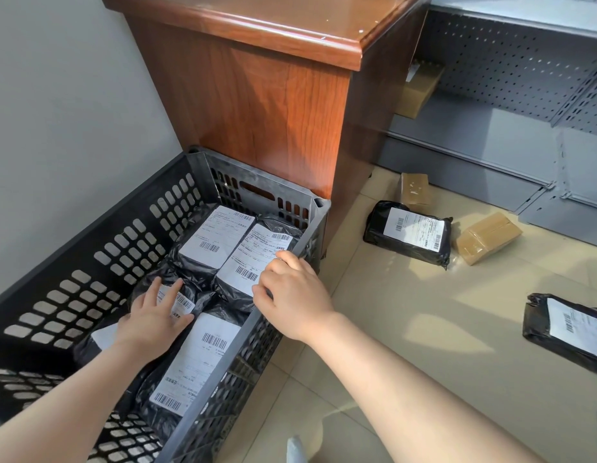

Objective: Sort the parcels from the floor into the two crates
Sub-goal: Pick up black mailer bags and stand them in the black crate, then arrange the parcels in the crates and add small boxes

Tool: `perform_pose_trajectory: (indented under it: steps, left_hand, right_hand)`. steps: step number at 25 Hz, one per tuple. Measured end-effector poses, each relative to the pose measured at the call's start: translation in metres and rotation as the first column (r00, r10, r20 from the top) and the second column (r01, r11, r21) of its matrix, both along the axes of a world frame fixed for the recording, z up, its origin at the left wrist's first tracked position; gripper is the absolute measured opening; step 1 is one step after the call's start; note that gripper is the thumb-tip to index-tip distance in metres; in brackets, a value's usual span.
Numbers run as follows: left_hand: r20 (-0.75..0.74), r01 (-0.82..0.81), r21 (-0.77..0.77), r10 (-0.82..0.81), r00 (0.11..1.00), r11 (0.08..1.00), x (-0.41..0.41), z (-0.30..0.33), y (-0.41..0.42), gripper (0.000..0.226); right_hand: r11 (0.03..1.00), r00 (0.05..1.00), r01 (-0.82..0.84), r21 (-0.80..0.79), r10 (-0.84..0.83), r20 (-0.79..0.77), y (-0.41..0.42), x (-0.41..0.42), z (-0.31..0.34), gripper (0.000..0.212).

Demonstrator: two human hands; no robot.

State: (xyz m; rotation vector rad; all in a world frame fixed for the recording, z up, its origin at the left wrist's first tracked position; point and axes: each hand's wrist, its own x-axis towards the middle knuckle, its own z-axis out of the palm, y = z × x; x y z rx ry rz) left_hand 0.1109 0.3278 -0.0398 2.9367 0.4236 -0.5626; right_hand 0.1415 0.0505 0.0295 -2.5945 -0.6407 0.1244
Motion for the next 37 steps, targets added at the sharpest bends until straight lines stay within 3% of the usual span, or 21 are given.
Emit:
perform_pose_trajectory:
  steps: [4,7,13,16,22,26,31,33,37]
  left_hand:
    - [-0.014,-0.037,0.033,0.037,0.999,0.999,-0.002,-0.007,-0.012,0.072]
    - [-0.056,-0.08,0.007,0.08,0.995,0.997,0.007,0.004,-0.012,0.075]
    - [0.024,-0.253,-0.302,0.273,0.962,0.919,0.039,0.046,-0.042,0.077]
    - [0.115,-0.192,-0.438,0.267,0.957,0.878,0.053,0.076,-0.075,0.063]
    - [0.356,0.128,-0.613,0.127,0.926,0.78,0.075,0.132,-0.167,0.048]
    - [0.503,0.365,-0.53,-0.063,0.862,0.766,0.083,0.131,-0.228,0.043]
    - [0.473,0.494,-0.326,-0.314,0.823,0.806,0.107,0.086,-0.295,0.047]
    - [0.42,0.496,-0.273,-0.362,0.832,0.824,0.117,0.071,-0.319,0.049]
    - [0.258,0.358,-0.374,-0.274,0.926,0.856,0.123,0.038,-0.375,0.052]
  right_hand:
    - [1.0,1.0,-0.005,-0.004,0.004,-0.02,0.0,0.0,-0.001,0.066]
    - [0.999,0.998,-0.028,-0.017,0.027,-0.051,-0.002,0.001,0.002,0.053]
    - [0.987,0.966,0.036,0.156,0.006,-0.26,-0.006,-0.006,0.026,0.048]
    - [0.984,0.965,0.077,0.164,-0.032,-0.259,-0.015,-0.006,0.035,0.051]
    - [0.933,0.927,0.312,0.178,-0.259,-0.27,-0.073,0.014,0.05,0.051]
    - [0.849,0.84,0.503,0.162,-0.436,-0.323,-0.147,0.03,0.044,0.049]
    - [0.714,0.668,0.698,0.056,-0.621,-0.41,-0.25,0.037,0.002,0.049]
    - [0.626,0.558,0.779,0.019,-0.681,-0.474,-0.285,0.034,-0.017,0.049]
    - [0.502,0.358,0.852,-0.148,-0.766,-0.533,-0.357,0.017,-0.065,0.056]
